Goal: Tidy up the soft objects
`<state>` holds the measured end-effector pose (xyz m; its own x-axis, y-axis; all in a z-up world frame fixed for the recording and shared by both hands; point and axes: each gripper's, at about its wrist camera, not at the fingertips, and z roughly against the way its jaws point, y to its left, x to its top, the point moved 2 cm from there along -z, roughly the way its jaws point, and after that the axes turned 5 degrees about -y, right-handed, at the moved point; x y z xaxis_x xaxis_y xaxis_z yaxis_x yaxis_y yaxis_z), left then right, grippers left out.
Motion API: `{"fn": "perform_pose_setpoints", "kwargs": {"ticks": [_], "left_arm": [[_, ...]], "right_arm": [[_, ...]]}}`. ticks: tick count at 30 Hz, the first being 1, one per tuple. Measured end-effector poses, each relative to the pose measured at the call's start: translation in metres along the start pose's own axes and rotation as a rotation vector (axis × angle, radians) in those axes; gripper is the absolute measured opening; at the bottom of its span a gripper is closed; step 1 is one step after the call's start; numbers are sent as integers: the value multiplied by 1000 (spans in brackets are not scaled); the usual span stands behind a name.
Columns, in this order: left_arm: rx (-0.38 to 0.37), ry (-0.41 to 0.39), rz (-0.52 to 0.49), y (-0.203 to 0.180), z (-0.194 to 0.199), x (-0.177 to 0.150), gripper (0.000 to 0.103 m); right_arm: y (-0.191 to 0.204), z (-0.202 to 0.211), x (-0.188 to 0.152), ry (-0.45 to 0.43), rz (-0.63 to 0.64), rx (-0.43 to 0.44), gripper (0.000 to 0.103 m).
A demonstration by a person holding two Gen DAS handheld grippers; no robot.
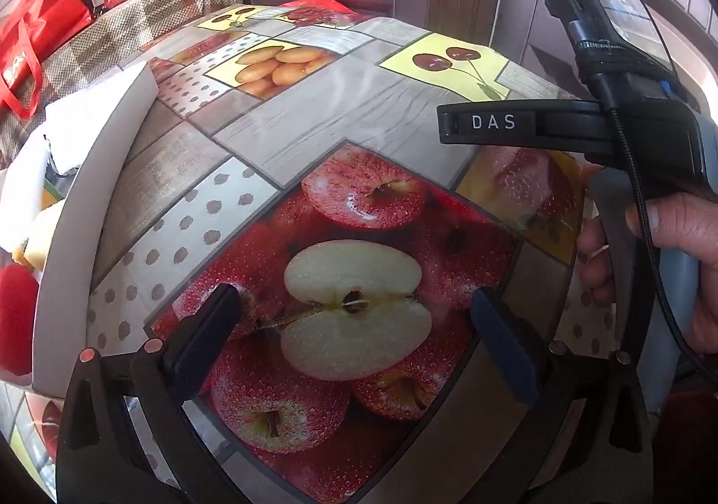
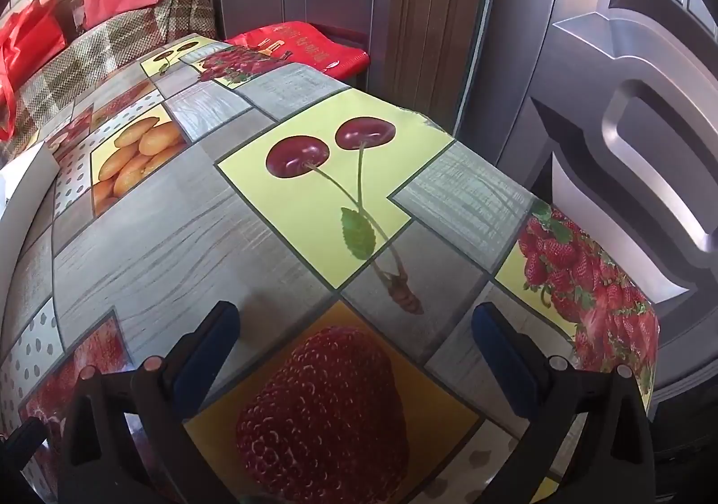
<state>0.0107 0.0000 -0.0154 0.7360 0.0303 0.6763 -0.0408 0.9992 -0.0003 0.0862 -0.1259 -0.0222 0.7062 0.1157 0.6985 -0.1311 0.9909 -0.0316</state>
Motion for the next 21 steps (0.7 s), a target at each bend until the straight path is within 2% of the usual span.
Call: {"fn": "perform_pose_setpoints", "kwargs": {"ticks": [21], "left_arm": [[0,1,-1,-3,3,1,102]], "right_arm": [[2,0,1,0,2,-4,103]]}}
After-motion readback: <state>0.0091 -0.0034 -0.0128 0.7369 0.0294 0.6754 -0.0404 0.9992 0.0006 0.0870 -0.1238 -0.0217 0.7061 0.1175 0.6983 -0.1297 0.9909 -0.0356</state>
